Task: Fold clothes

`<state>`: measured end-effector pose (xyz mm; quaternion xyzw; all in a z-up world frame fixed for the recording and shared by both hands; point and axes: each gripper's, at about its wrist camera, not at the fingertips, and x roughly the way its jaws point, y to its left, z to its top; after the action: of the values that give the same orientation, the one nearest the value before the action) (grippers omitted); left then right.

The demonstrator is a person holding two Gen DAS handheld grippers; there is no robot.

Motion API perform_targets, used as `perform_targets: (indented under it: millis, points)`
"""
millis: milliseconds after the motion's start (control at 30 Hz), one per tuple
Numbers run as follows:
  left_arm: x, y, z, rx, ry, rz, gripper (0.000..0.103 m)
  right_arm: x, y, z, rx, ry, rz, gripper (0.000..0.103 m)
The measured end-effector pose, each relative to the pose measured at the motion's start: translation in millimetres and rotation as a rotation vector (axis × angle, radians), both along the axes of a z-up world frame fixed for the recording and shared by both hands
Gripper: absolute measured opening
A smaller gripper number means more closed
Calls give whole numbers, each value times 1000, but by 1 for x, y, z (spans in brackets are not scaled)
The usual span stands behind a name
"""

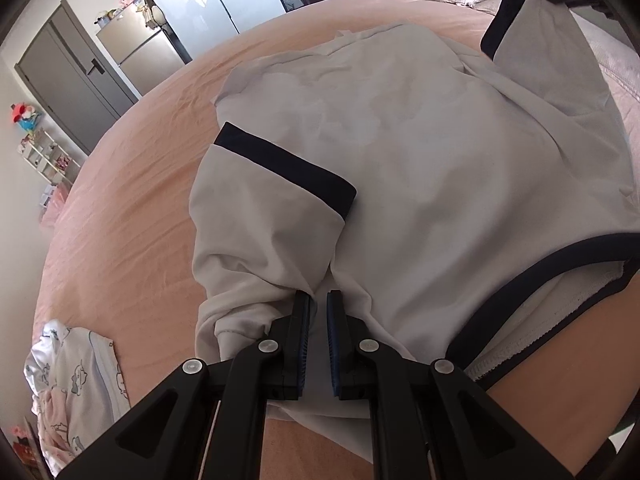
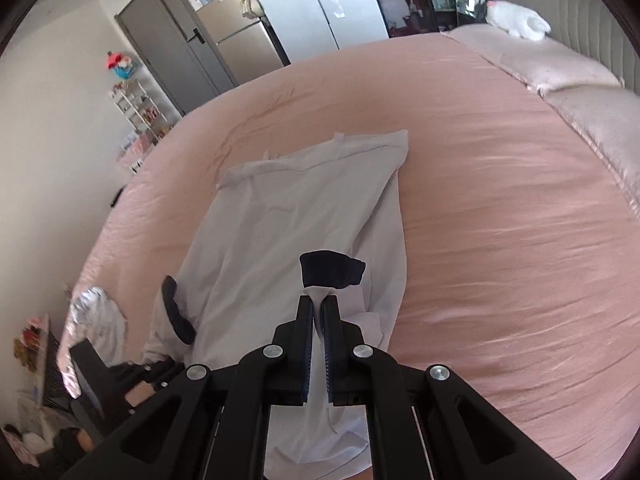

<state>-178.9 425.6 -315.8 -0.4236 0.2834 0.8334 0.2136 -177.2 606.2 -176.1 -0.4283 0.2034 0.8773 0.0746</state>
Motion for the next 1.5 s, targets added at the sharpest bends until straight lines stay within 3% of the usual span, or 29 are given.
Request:
perform_targets:
  millis: [100, 300, 667, 833, 900, 933, 967, 1033, 1067, 1100, 1167, 1300, 1500]
  points:
    - [-2, -2, 1, 14, -8, 5, 8, -13, -31, -11, 59, -74, 71, 3]
    - [-4, -4, 2, 37, -18, 16, 8, -21, -84, -36, 80, -124, 212, 3]
    - [-8, -10, 9, 97, -93, 50, 8, -27, -101, -92, -44, -236, 205, 4]
    - [0, -13, 26, 138, -118, 33, 9, -12, -92, -87, -84, -258, 198, 4]
    - [9, -14, 41, 177, -103, -10, 10, -1, -96, -69, -62, -217, 222, 12]
    - [15, -13, 49, 193, -84, -34, 10, 4, -98, -59, -51, -196, 234, 32]
    - [20, -13, 57, 201, -62, -54, 11, 10, -100, -50, -41, -171, 240, 61]
    - [32, -14, 73, 204, -27, -99, 21, 25, -103, -29, -24, -106, 251, 81]
    - [37, -15, 78, 199, -12, -120, 35, 34, -105, -19, -10, -77, 256, 81]
    - [42, -17, 84, 187, 7, -140, 61, 41, -107, -10, 7, -59, 260, 81]
    - [51, -23, 93, 164, 56, -179, 86, 55, -112, 5, 78, -45, 259, 81]
    - [60, -43, 105, 145, 133, -237, 86, 79, -116, 23, 278, -33, 268, 81]
    - [67, -63, 101, 30, 202, -295, 86, 105, -110, 20, 499, -64, 280, 81]
